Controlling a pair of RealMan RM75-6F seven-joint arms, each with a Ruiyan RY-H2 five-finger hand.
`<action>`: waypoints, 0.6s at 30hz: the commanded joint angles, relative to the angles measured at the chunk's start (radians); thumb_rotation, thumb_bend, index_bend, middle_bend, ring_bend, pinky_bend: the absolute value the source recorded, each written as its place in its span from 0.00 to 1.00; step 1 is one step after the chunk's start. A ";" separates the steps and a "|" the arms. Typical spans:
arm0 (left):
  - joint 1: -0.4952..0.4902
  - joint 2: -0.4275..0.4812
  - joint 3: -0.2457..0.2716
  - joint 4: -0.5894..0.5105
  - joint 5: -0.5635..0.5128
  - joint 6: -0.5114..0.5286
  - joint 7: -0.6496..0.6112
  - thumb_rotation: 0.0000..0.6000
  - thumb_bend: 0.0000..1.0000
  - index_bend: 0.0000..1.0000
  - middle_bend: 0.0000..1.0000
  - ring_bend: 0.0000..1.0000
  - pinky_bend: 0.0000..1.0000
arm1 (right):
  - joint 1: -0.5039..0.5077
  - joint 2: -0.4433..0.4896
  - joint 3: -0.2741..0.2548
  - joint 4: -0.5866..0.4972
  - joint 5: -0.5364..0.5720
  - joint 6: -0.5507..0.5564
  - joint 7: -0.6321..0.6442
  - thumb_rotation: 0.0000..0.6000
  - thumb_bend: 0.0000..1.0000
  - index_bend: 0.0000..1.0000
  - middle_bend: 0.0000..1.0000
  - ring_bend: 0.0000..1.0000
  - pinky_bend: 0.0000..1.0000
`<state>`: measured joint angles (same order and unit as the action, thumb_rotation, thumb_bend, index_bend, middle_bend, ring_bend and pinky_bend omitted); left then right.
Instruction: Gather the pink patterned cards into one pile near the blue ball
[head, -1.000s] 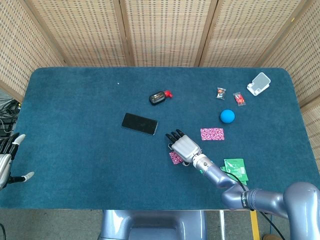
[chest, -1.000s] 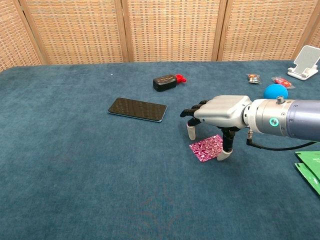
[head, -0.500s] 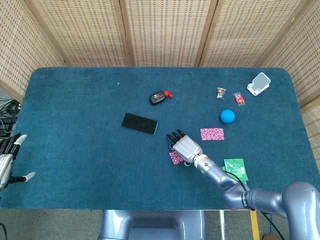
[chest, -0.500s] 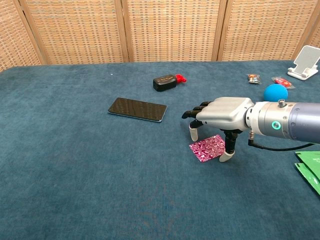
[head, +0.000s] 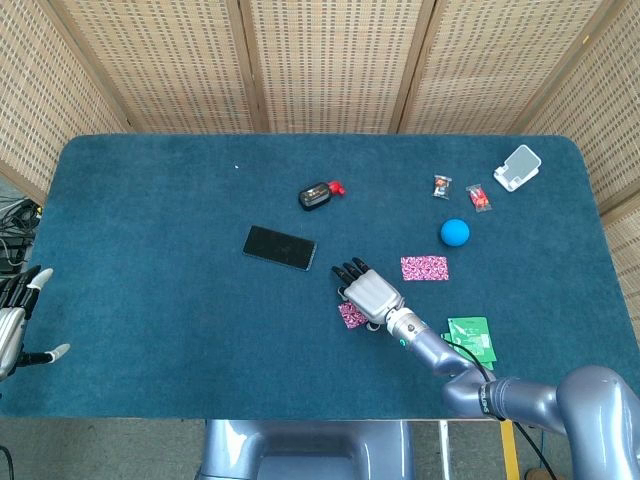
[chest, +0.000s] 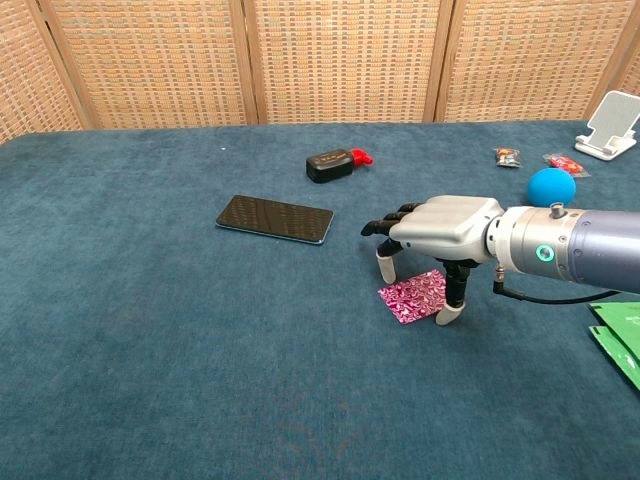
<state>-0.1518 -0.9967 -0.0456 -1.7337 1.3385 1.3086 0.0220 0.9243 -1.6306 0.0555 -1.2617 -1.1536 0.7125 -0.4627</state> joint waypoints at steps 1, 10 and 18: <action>0.000 0.000 0.000 -0.001 0.000 0.001 0.001 1.00 0.00 0.00 0.00 0.00 0.00 | -0.002 -0.003 0.001 0.004 -0.001 0.003 0.005 1.00 0.36 0.48 0.00 0.00 0.05; 0.001 0.000 0.001 -0.001 0.003 0.003 0.001 1.00 0.00 0.00 0.00 0.00 0.00 | -0.004 0.000 0.006 -0.001 -0.002 0.000 0.018 1.00 0.42 0.53 0.00 0.00 0.06; 0.003 0.002 0.001 -0.002 0.004 0.006 -0.002 1.00 0.00 0.00 0.00 0.00 0.00 | -0.005 0.007 0.014 -0.020 -0.006 0.008 0.027 1.00 0.42 0.57 0.00 0.00 0.06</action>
<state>-0.1490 -0.9951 -0.0447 -1.7356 1.3430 1.3147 0.0201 0.9192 -1.6243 0.0689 -1.2809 -1.1603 0.7205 -0.4358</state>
